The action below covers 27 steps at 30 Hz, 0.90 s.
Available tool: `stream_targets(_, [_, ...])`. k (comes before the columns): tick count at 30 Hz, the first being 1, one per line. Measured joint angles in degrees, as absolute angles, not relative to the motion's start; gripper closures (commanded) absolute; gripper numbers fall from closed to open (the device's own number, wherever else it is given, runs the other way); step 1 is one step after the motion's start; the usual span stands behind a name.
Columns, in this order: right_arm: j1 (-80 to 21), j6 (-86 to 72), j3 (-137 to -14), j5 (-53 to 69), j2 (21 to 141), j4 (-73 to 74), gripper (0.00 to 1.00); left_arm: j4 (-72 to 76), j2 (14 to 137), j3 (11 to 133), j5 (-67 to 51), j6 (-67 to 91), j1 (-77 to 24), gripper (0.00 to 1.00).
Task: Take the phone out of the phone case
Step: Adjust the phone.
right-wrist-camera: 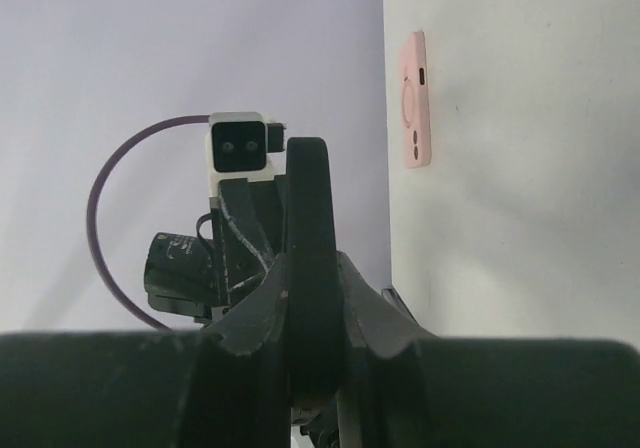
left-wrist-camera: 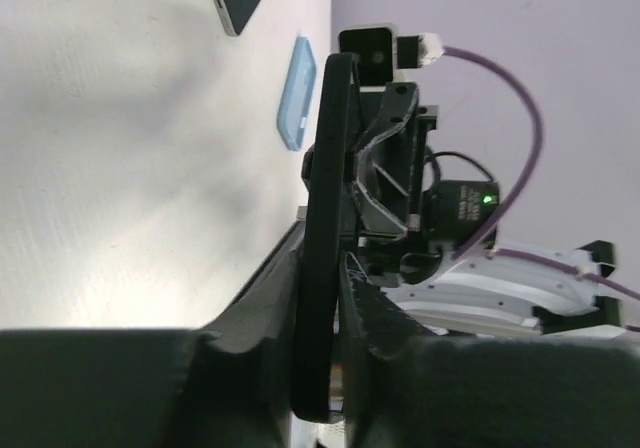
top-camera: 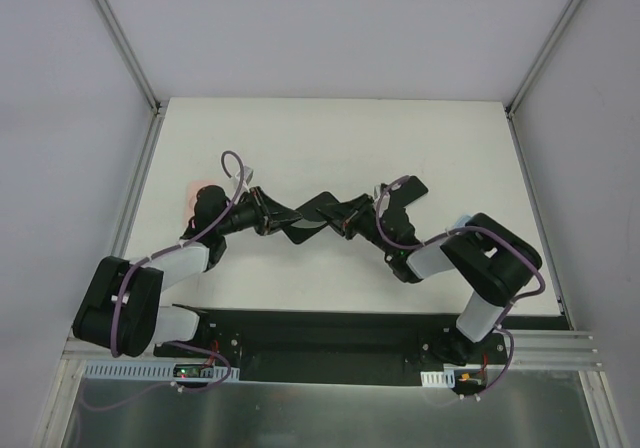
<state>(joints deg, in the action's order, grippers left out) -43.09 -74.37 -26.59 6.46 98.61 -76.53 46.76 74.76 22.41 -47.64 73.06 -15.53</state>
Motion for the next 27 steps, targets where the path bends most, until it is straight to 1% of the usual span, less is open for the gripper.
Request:
stream_targets(1, [-43.03,-74.11,-26.94,7.11,98.37,-75.37,0.99,45.19,74.04,22.68,-47.46,72.12,-15.53,0.51])
stream_targets(2, [-42.83,-73.03,-27.83,8.21,97.93,-73.38,0.98,42.92,73.14,23.03,-47.05,70.46,-15.51,0.37])
stream_targets(3, [-42.74,-70.81,-29.32,9.50,97.14,-70.61,0.99,40.32,72.38,23.29,-47.00,68.18,-15.53,0.27])
stream_targets(4, [-42.74,-67.66,-31.22,11.20,96.12,-66.32,0.98,37.34,71.46,23.66,-47.24,66.57,-15.77,0.13])
stream_targets(5, [-42.74,-64.34,-33.19,13.06,95.26,-61.87,0.99,34.24,70.39,24.08,-47.57,64.79,-15.84,0.07])
stream_targets(8, [-42.24,-55.22,-39.00,18.24,92.68,-48.45,0.99,25.71,66.61,26.04,-48.05,59.90,-15.73,0.04])
stream_targets(11, [-40.84,-46.28,-44.82,24.12,90.04,-37.06,0.99,19.07,63.92,28.58,-49.25,55.42,-14.55,0.05])
stream_targets(13, [-39.42,-40.49,-47.83,28.93,88.95,-30.46,0.99,17.45,62.98,30.09,-50.39,53.41,-13.17,0.06])
stream_targets(20, [-36.73,-29.61,-52.97,46.94,90.41,-19.00,0.99,19.73,64.58,30.96,-58.19,51.88,-11.55,0.10])
stream_targets(24, [-37.04,-26.44,-54.04,53.49,90.65,-16.14,0.99,22.28,65.80,30.92,-62.13,52.25,-11.55,0.11])
stream_targets(27, [-37.06,-25.43,-55.48,56.12,90.65,-15.20,0.99,23.73,66.28,30.92,-64.34,52.53,-11.55,0.12])
